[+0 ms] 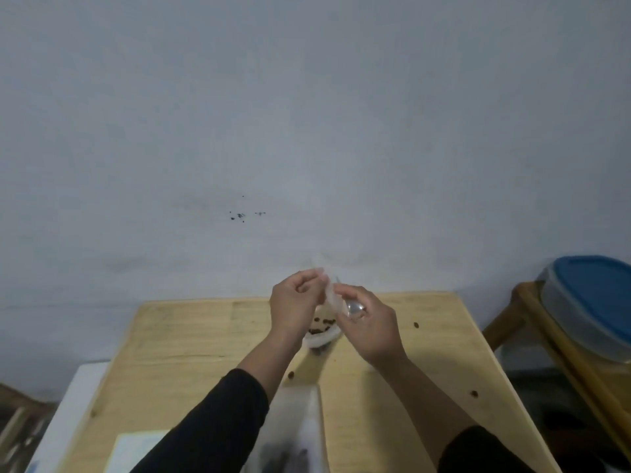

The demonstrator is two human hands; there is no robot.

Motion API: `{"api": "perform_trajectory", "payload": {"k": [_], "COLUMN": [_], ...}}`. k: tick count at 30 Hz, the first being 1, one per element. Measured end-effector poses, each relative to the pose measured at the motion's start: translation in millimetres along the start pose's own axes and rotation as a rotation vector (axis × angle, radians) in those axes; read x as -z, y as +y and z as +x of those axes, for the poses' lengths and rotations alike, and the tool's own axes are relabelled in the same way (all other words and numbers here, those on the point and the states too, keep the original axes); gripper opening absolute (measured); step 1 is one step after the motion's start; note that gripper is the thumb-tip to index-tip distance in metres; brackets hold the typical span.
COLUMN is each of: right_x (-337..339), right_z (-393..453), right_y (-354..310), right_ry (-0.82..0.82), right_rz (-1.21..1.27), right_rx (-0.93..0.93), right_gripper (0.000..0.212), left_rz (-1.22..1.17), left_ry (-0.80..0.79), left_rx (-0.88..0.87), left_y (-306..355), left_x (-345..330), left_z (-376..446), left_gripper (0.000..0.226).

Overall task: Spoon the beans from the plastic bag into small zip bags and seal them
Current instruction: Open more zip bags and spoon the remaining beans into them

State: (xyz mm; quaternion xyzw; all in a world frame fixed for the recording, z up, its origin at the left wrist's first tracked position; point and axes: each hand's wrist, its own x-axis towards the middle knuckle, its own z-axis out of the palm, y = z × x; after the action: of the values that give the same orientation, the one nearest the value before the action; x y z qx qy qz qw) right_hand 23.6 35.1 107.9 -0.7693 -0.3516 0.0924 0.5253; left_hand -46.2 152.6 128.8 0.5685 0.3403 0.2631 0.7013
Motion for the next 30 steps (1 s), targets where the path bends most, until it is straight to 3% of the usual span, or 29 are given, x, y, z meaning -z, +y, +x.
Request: {"api": "perform_trajectory", "payload": {"k": [4, 15, 23, 30], "right_x": [-13.4, -13.5, -21.7, -25.0], "right_z": [6.0, 14.4, 12.6, 11.5], "right_y": [-4.6, -21.9, -23.9, -26.3], "right_ry": [-0.031, -0.037, 0.046, 0.046], "right_rz": [0.053, 0.369, 0.109, 0.108], "right_rx": [-0.084, -0.194, -0.106, -0.125], "right_gripper": [0.044, 0.018, 0.030, 0.010], "left_rz": [-0.024, 0.021, 0.191, 0.265], "left_ry": [0.025, -0.047, 0.007, -0.016], "left_rx": [0.034, 0.013, -0.073, -0.131], "left_y": [-0.7, -4.1, -5.1, -3.0], "left_x": [10.7, 14.4, 18.3, 21.6], "left_z": [6.1, 6.2, 3.9, 1.1], "left_gripper": [0.009, 0.008, 0.007, 0.010]}}
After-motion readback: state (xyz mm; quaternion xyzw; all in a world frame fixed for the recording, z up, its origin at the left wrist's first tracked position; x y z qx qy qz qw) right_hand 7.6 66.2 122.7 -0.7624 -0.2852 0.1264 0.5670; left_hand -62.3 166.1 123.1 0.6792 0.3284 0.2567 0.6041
